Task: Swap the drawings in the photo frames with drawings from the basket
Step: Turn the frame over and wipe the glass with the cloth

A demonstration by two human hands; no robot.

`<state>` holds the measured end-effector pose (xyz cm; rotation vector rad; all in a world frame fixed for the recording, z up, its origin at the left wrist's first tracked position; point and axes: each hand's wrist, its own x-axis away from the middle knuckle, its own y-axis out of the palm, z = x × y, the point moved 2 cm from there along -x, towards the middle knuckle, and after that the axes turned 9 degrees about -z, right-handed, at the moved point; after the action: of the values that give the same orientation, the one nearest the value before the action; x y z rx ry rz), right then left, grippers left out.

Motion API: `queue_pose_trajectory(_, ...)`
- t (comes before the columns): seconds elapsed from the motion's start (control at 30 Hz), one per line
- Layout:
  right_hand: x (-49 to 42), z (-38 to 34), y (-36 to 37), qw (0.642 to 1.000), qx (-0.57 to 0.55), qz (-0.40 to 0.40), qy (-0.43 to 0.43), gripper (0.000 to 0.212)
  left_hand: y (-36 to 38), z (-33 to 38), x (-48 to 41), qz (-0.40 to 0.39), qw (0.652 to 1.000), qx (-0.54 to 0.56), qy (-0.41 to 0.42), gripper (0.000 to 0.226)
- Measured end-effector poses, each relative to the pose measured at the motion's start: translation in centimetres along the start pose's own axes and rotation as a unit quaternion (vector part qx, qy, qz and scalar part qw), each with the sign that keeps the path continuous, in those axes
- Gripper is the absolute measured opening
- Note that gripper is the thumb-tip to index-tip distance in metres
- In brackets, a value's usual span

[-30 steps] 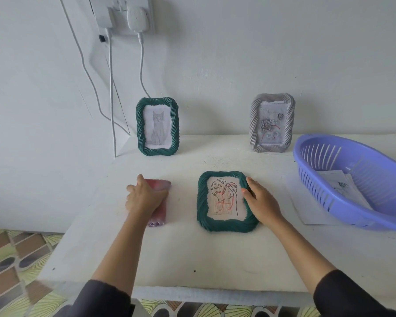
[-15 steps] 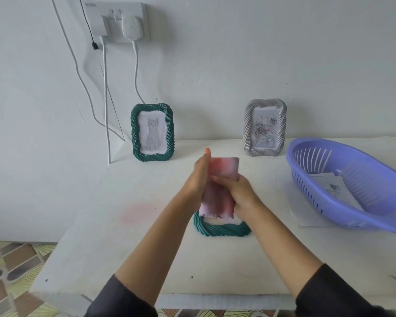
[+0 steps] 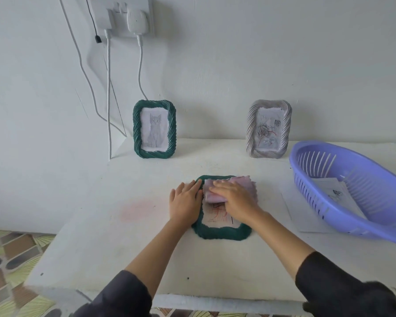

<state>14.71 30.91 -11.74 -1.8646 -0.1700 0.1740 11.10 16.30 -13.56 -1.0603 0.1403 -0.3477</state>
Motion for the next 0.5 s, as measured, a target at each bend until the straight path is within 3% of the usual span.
queue_pose_trajectory(0.2, 5.1, 1.2, -1.2, 0.981, -0.101, -0.111, -0.124, 0.059, 0.0, -0.1, -0.2, 0.004, 1.000, -0.017, 0.011, 0.045)
queue_pose_trajectory(0.3, 4.1, 1.8, -3.0, 0.994, -0.065, -0.032, -0.083, 0.040, -0.1, -0.1, -0.1, 0.005, 1.000, -0.026, 0.012, 0.045)
queue_pose_trajectory(0.4, 2.6, 0.1, -2.8, 0.986, -0.164, 0.014, -0.014, 0.021, -0.1, -0.2, -0.1, 0.000, 0.999, -0.033, 0.013, 0.045)
queue_pose_trajectory(0.5, 3.6, -1.0, -1.0, 0.986, -0.112, -0.094, -0.078, 0.043, 0.0, -0.2, -0.1, -0.010, 1.000, -0.026, 0.005, 0.045)
